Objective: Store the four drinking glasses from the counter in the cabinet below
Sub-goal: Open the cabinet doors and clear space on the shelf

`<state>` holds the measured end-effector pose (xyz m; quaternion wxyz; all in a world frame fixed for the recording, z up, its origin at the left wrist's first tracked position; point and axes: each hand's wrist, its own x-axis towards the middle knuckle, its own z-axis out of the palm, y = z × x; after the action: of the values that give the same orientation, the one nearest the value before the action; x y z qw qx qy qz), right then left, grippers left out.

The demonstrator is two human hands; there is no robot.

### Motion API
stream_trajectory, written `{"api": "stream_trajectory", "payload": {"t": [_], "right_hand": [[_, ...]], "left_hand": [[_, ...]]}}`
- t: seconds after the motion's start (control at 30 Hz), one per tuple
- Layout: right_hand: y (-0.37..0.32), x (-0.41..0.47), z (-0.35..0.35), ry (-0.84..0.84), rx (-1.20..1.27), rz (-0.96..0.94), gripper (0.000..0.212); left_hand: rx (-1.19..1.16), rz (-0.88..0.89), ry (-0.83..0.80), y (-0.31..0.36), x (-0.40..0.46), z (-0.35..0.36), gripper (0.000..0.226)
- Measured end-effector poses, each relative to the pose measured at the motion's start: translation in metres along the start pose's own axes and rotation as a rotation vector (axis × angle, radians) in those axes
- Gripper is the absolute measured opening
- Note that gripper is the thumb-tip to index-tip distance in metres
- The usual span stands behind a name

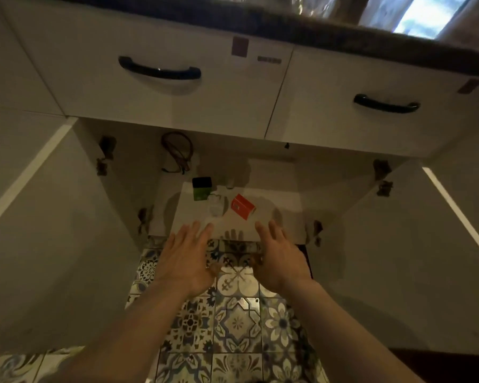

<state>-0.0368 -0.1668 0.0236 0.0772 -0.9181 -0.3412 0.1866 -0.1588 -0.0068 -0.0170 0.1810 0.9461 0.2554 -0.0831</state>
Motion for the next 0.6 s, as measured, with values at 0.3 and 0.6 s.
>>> {"api": "stream_trajectory", "payload": {"t": [0.3,0.6], "right_hand": [[0.082,0.144,0.075,-0.127,-0.027,-0.053,0.071],[0.143,0.282,0.202,-0.188,-0.063,-0.063,0.069]], "left_hand": [[0.033,-0.082,-0.053,-0.022,0.126,0.098,0.088],[0.031,-0.177,-0.054,-0.065,0.244,0.222,0.091]]}}
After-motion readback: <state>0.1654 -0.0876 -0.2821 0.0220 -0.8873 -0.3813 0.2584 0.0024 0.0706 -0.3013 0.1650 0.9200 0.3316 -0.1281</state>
